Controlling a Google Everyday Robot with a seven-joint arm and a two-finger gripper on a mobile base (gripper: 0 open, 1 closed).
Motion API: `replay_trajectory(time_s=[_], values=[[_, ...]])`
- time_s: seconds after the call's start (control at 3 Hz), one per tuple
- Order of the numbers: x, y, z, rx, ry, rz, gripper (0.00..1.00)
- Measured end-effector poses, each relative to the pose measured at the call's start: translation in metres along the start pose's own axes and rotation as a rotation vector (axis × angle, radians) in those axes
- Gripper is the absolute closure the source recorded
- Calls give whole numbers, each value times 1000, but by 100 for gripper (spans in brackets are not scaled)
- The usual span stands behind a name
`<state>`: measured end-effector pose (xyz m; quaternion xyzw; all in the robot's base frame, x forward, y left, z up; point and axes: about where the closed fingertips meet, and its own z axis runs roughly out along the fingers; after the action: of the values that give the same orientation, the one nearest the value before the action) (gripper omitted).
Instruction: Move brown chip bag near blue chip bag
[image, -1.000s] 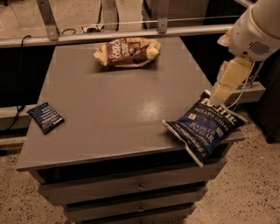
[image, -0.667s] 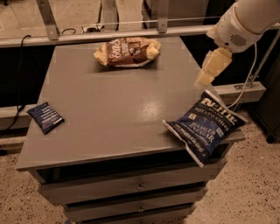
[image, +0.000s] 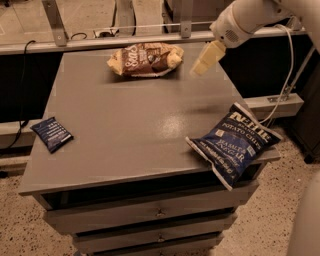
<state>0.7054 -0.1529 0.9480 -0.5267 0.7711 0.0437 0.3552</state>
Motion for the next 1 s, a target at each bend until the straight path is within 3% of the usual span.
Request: replay_trajectory(time_s=[0.67,1.0], values=[[-54,-24,83,-19,-168,76,0],[-72,-25,116,-33,-191,92,0]])
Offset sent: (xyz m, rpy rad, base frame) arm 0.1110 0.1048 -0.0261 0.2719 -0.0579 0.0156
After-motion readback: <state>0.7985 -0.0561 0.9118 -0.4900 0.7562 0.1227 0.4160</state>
